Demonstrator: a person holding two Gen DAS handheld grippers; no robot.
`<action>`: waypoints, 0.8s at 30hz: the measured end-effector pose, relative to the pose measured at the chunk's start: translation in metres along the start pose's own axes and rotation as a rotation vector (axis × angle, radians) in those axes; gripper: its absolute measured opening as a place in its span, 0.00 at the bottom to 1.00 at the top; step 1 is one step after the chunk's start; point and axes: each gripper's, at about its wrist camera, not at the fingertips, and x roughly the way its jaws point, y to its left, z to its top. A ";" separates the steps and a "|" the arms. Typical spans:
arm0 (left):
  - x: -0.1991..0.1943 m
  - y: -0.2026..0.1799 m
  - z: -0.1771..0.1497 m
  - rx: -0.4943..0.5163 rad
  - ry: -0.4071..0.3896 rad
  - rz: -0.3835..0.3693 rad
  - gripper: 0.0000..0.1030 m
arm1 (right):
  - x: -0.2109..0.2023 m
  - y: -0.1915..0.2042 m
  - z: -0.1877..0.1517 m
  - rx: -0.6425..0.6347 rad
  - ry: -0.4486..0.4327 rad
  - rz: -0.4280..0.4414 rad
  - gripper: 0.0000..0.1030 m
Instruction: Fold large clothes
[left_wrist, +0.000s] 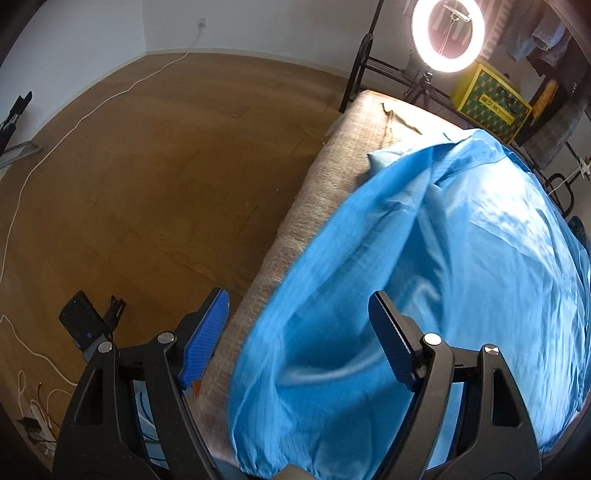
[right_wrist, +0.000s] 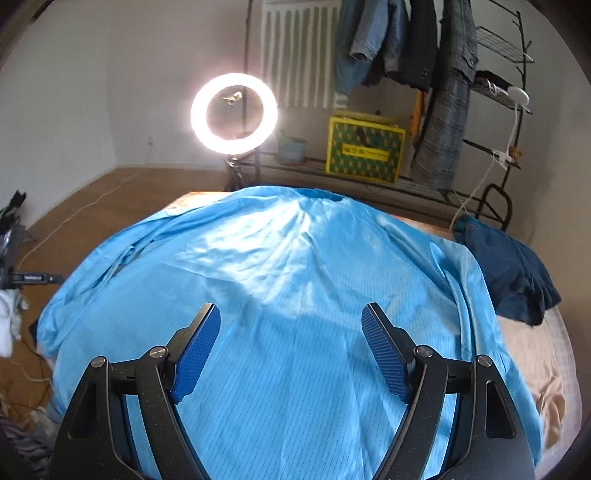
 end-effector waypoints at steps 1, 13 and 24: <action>0.004 0.001 0.001 -0.008 0.005 -0.008 0.78 | -0.001 -0.001 0.001 0.010 0.002 -0.005 0.77; 0.036 -0.009 0.001 0.020 0.101 -0.050 0.39 | -0.001 -0.002 0.007 0.011 -0.007 -0.012 0.77; 0.013 -0.020 0.007 0.037 0.047 -0.152 0.00 | -0.004 0.003 0.006 -0.021 -0.019 -0.023 0.77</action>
